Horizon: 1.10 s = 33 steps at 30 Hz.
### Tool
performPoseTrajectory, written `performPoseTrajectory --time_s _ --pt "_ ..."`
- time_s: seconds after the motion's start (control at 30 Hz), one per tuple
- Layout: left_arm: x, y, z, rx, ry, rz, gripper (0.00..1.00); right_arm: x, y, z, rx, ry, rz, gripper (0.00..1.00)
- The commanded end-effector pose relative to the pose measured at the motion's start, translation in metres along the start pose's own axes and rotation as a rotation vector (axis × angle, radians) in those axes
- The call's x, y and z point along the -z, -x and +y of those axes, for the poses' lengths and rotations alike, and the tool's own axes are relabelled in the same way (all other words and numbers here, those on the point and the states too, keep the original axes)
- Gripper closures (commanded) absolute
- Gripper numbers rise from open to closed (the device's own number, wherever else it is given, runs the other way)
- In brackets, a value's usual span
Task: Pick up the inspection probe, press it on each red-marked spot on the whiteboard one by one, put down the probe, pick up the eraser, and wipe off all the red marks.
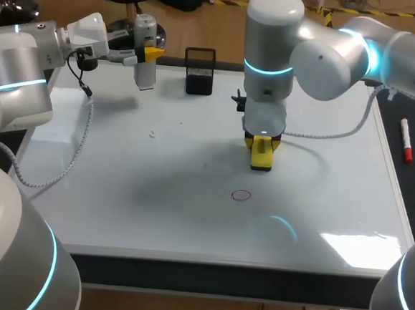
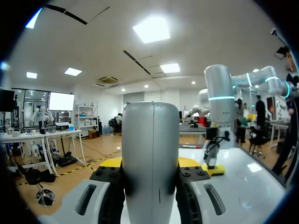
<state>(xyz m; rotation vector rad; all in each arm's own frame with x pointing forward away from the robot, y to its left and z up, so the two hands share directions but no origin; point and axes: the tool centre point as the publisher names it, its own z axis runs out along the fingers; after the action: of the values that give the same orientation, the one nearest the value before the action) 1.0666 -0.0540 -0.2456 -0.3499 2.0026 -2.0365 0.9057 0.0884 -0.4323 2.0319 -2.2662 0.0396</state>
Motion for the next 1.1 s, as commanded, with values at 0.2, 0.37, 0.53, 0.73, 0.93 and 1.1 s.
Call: performPoseTrajectory --time_s 0.2,0.37,0.53,0.73,0.93,1.1 --pt "-0.001 0.000 0.000 -0.002 -0.002 -0.003 1.00 -0.002 -0.004 -0.004 0.000 -0.024 -0.005 1.00" --pt "-0.001 0.000 0.000 -0.002 -0.002 -0.003 1.00 0.022 -0.009 -0.015 -0.004 -0.060 -0.027 1.00" --pt "-0.001 0.000 0.000 -0.002 -0.002 -0.003 1.00 0.051 -0.019 -0.034 -0.004 -0.100 -0.035 1.00" --pt "-0.001 0.000 0.000 -0.002 -0.002 -0.003 1.00 0.067 -0.037 -0.065 -0.011 -0.121 -0.017 1.00" --pt "-0.001 0.000 0.000 -0.002 -0.002 -0.003 1.00 0.078 -0.059 -0.097 -0.069 -0.119 -0.010 1.00" --pt "-0.001 0.000 0.000 -0.002 -0.002 -0.003 1.00 0.086 -0.075 -0.121 -0.104 -0.131 0.006 1.00"
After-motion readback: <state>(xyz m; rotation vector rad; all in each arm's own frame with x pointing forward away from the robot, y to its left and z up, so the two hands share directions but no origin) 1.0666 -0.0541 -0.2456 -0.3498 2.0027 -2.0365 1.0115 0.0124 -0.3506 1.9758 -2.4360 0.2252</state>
